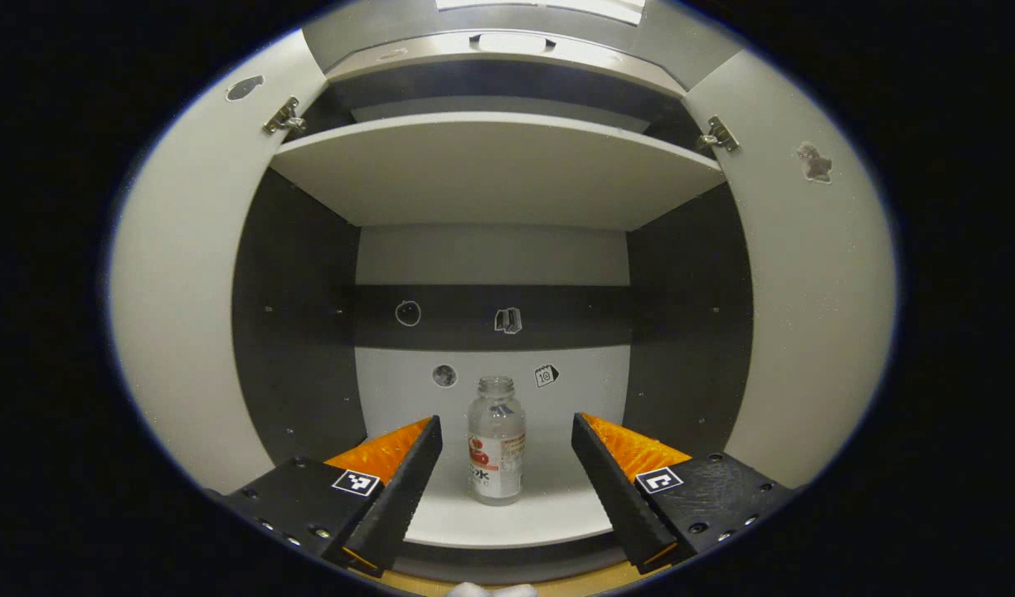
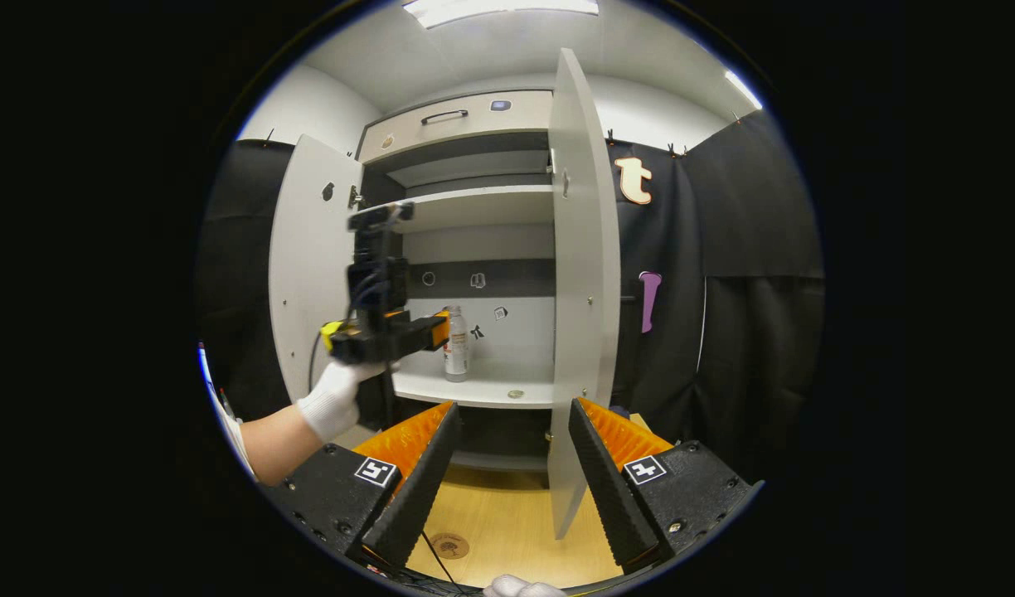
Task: Grasp the bottle in the cabinet with the left hand and place it on the coaster, then close the right door with the right hand and the left door with the left hand.
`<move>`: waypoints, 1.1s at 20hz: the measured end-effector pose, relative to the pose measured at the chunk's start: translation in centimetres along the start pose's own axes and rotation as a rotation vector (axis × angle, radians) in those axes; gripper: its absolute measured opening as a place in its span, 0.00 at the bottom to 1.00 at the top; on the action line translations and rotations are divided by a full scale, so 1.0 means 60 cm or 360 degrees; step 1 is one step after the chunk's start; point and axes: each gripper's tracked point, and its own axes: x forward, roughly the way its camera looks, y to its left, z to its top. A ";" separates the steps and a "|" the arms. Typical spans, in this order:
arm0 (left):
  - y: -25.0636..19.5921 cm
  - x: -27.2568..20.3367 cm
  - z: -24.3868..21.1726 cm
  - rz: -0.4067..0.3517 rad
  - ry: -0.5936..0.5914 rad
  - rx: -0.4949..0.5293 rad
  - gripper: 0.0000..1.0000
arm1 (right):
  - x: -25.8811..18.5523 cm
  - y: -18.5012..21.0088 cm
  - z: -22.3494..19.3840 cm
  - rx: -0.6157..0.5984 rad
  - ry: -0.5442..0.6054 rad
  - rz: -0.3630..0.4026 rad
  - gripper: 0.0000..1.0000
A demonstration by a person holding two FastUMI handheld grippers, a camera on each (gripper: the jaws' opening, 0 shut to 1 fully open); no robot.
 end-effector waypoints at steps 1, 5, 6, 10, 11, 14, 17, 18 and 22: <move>0.001 0.027 -0.005 0.0010 0.0014 0.0002 0.96 | 0.001 -0.005 0.000 -0.0003 0.0005 -0.0005 0.82; 0.021 0.102 -0.039 0.0115 0.0102 -0.0012 0.96 | 0.010 -0.025 -0.012 -0.0025 0.0048 -0.0024 0.82; 0.024 0.115 -0.047 0.0132 0.0109 0.0004 0.96 | 0.011 -0.029 -0.016 -0.0031 0.0060 -0.0026 0.82; 0.035 0.153 -0.082 0.0160 0.0157 0.0044 0.96 | 0.016 -0.049 -0.031 -0.0057 0.0101 -0.0055 0.82; 0.033 0.157 -0.088 0.0155 0.0162 0.0040 0.96 | 0.018 -0.053 -0.032 -0.0058 0.0109 -0.0053 0.82; 0.028 0.173 -0.092 0.0152 0.0139 0.0040 0.96 | 0.022 -0.060 -0.033 -0.0072 0.0118 -0.0055 0.82; 0.031 0.191 -0.103 0.0174 0.0148 0.0073 0.96 | 0.022 -0.058 -0.031 -0.0098 0.0117 -0.0038 0.82; 0.034 0.187 -0.106 0.0187 0.0156 0.0082 0.84 | 0.020 -0.057 -0.030 -0.0114 0.0112 -0.0033 0.82; 0.033 0.179 -0.087 0.0181 0.0097 0.0102 0.72 | 0.014 -0.061 -0.017 -0.0161 0.0069 -0.0031 0.82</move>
